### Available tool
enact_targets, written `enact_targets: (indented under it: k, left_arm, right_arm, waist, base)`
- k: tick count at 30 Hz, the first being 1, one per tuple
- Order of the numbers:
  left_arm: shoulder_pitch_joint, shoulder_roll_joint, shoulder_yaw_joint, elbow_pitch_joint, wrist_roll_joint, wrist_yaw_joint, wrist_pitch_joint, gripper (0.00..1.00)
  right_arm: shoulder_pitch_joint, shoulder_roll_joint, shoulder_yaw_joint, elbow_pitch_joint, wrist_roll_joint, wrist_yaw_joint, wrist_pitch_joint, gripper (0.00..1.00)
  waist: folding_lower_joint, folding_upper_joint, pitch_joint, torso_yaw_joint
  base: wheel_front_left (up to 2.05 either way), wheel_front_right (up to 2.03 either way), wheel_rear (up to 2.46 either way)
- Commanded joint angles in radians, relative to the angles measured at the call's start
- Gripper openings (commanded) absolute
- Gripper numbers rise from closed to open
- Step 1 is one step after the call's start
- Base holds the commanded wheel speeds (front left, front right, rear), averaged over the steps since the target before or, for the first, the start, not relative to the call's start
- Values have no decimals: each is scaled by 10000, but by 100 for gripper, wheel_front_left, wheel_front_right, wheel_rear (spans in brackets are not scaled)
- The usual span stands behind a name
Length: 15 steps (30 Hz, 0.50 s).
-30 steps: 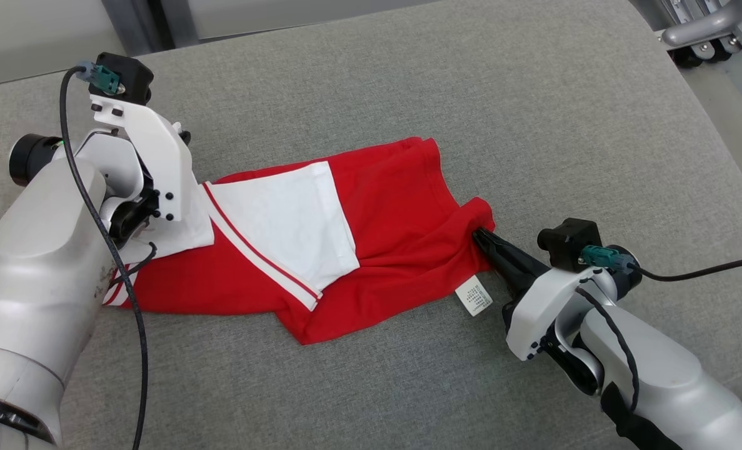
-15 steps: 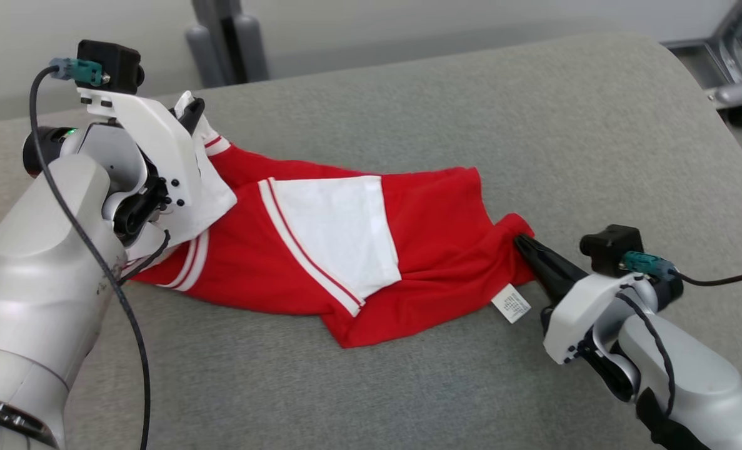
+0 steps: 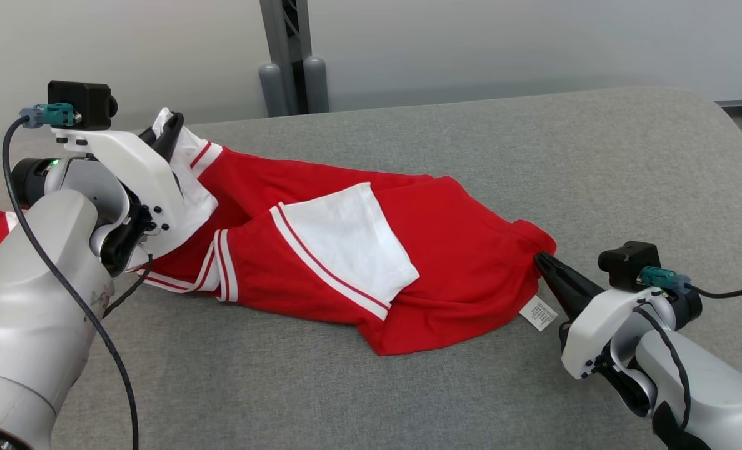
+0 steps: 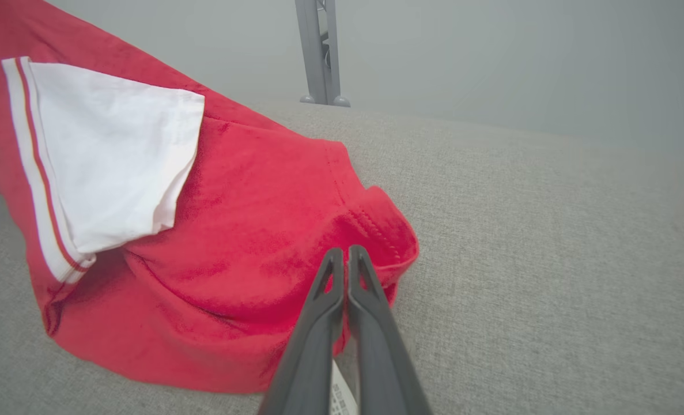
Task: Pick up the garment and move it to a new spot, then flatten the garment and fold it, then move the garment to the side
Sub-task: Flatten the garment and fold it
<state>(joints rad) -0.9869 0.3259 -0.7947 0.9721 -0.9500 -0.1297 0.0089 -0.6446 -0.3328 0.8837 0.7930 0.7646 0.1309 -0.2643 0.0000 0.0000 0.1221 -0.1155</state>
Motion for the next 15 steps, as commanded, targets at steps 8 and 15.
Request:
enact_targets:
  k: [8, 15]
  left_arm:
    - [-666, -154, -389, 1246, 760, 296, -1270, 100]
    - [-1020, -442, -582, 1929, 1150, 579, -2103, 100]
  right_arm:
    - [-224, 221, 327, -33, 108, -3, 8, 0]
    - [-205, 349, 447, 78, 199, -1, -3, 0]
  waist:
    - [0, 0, 225, -524]
    - [0, 0, 190, -708]
  base:
    - [0, 0, 0]
    - [0, 0, 0]
